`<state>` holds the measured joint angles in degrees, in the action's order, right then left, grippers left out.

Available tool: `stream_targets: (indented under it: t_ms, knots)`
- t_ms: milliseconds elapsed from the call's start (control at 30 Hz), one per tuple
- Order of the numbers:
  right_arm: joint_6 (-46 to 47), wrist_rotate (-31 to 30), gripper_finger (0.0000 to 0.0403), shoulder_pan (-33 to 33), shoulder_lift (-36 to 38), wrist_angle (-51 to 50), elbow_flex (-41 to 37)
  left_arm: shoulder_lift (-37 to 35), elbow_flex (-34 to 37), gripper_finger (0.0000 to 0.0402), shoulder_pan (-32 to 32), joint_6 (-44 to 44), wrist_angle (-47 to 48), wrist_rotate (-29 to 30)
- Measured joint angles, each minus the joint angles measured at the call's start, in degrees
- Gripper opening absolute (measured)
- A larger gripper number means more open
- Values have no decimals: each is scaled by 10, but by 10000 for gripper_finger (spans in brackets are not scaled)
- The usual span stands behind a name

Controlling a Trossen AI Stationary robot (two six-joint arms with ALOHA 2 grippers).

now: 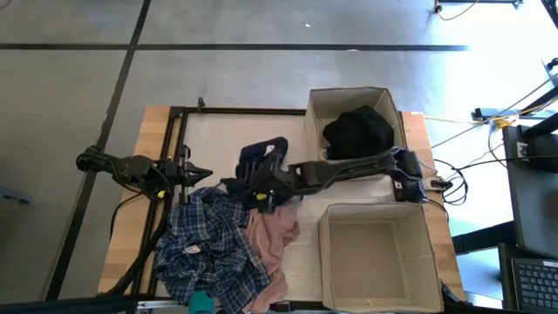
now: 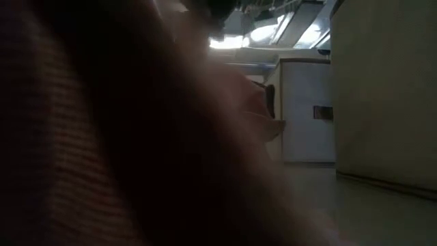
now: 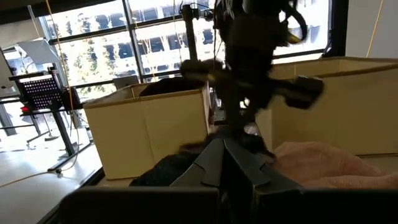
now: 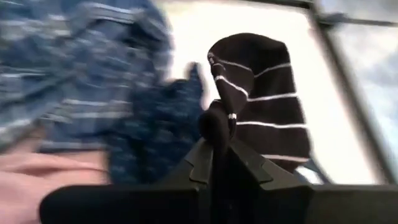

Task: Sort clothes
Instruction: Put the black striped sock into the top laundry organizer

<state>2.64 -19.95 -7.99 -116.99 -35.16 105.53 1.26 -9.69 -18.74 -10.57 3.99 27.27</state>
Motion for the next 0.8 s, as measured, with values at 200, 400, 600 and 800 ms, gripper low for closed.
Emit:
stream_targets:
  t_ms: [200,400,600,800]
  knots:
    - [4,77,34,-3,-1,161,-98,0,0,1,0,0,0,0]
    - [31,91,47,-2,-1,184,-138,0,0,1,0,1,0,0]
    - [11,91,120,-3,-2,130,-101,0,0,1,0,1,1,0]
    - [1,91,187,-3,-2,137,-68,0,0,1,0,1,1,0]
